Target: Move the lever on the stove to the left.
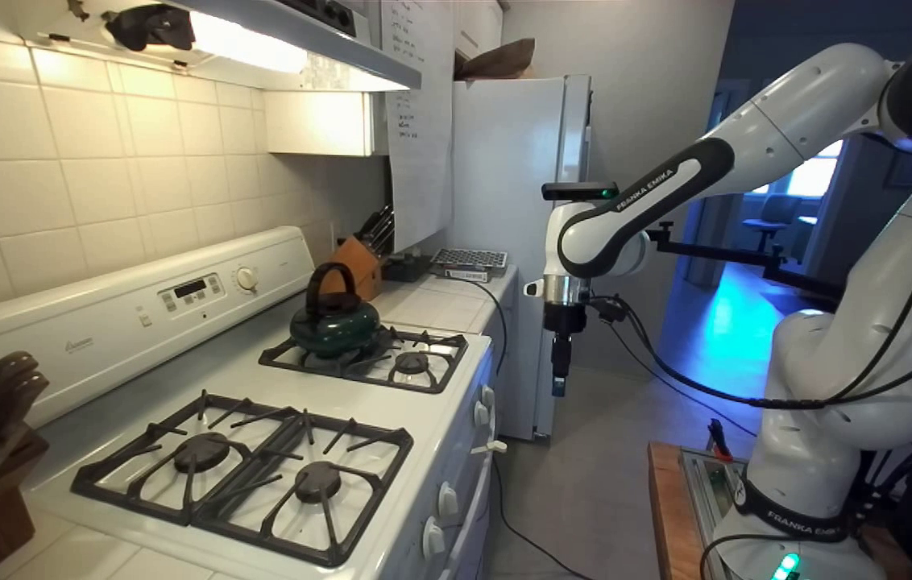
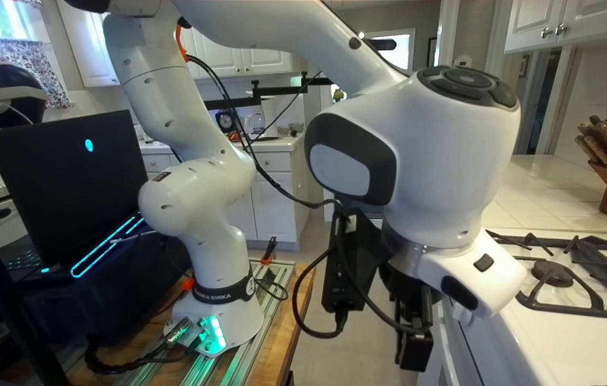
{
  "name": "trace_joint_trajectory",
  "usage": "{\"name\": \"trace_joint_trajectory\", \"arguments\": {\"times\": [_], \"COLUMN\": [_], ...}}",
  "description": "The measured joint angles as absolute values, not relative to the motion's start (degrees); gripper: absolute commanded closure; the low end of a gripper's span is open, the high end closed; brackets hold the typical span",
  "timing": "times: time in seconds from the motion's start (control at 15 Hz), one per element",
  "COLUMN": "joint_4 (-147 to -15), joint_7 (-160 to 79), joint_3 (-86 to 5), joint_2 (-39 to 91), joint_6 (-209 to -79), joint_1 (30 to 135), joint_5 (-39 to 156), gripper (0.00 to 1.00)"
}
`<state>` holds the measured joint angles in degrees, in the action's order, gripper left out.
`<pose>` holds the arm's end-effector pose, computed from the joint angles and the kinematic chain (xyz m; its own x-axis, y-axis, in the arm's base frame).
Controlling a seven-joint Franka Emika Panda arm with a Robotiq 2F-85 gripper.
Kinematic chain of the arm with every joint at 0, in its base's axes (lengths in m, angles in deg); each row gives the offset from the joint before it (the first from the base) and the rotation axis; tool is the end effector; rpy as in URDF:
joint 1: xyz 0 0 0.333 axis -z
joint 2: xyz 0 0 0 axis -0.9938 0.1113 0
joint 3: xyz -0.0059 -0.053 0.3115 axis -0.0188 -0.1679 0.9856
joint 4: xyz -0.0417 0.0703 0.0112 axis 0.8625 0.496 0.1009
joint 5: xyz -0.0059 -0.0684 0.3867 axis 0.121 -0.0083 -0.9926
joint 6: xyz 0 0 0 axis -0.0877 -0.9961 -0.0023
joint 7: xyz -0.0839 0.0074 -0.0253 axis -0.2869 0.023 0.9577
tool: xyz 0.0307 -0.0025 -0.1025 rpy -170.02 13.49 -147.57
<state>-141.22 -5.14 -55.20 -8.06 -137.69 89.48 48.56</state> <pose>0.3550 -0.1497 0.3227 0.9972 0.0652 -0.0364 0.0552 -0.9719 -0.2288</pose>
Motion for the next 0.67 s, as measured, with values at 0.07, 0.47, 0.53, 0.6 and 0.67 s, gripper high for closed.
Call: {"name": "trace_joint_trajectory", "arguments": {"times": [0.07, 0.47, 0.53, 0.6, 0.67], "joint_4": [-141.19, -141.01, -140.9, -140.69, -140.28], "joint_7": [-5.12, -2.54, -1.46, -0.37, 0.74], "joint_3": [-55.2, -54.99, -54.82, -54.62, -54.42], "joint_2": [-6.98, 0.66, 1.75, 2.84, 3.98], "joint_6": [-138.5, -147.18, -148.5, -149.59, -150.26], "joint_1": [90.06, 90.98, 90.93, 90.91, 90.9], "joint_5": [49.71, 52.99, 52.81, 52.62, 52.27], "gripper": [0.0, 0.0, 0.0, 0.0, 0.0]}}
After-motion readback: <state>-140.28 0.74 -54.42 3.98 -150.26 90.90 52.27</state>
